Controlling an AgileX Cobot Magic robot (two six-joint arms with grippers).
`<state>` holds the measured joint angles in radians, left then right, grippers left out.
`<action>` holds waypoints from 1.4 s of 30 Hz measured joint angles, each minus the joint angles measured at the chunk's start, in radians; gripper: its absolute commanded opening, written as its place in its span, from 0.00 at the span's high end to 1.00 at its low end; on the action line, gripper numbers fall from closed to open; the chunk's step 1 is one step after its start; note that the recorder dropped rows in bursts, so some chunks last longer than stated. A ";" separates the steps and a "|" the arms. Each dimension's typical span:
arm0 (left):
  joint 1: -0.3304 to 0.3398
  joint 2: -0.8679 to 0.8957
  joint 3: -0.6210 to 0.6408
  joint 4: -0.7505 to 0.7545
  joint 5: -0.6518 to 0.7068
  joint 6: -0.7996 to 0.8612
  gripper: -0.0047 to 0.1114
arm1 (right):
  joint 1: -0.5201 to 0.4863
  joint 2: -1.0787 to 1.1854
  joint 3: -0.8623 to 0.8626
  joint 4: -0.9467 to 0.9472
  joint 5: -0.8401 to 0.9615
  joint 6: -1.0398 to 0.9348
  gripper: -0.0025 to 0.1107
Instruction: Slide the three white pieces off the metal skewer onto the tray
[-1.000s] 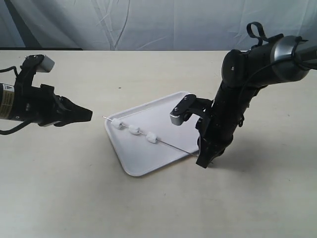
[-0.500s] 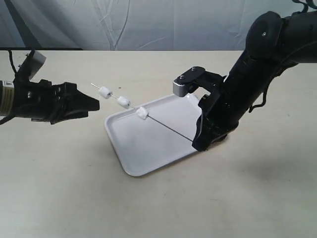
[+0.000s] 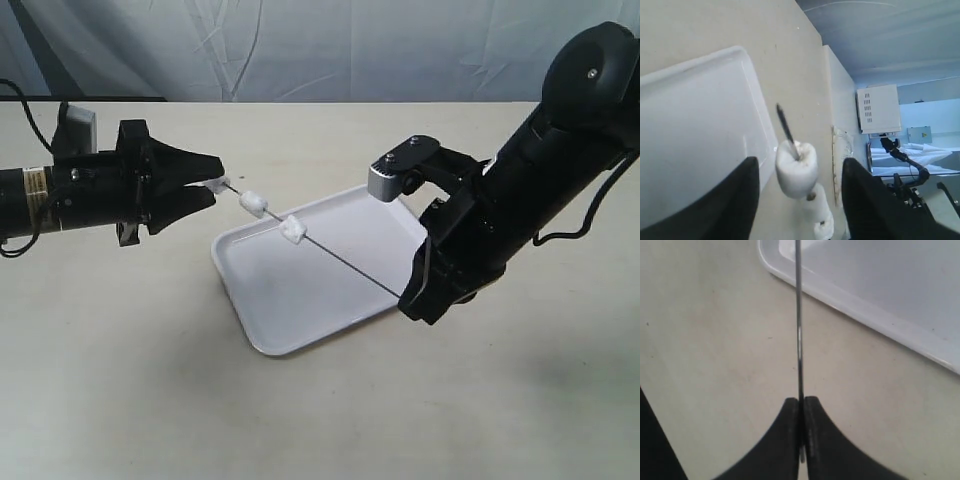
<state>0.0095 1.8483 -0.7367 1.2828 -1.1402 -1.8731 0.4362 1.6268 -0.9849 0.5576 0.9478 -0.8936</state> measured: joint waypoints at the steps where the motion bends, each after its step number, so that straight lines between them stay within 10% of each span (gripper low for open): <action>1: 0.000 0.000 0.000 -0.011 -0.006 0.005 0.54 | 0.000 0.000 0.000 0.004 0.000 0.000 0.98; 17: -0.070 0.000 0.000 -0.074 0.045 0.041 0.54 | -0.002 0.000 0.000 0.018 0.004 0.000 0.98; 27: -0.070 0.000 0.000 -0.081 0.047 0.045 0.82 | -0.002 0.000 0.019 0.018 0.006 0.000 0.98; 42: -0.072 0.001 0.000 -0.088 0.018 0.050 0.83 | -0.002 -0.002 0.062 0.031 -0.004 0.000 0.98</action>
<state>-0.0629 1.8489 -0.7367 1.1951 -1.1220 -1.8232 0.4346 1.6245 -0.9233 0.5889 0.9439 -0.8936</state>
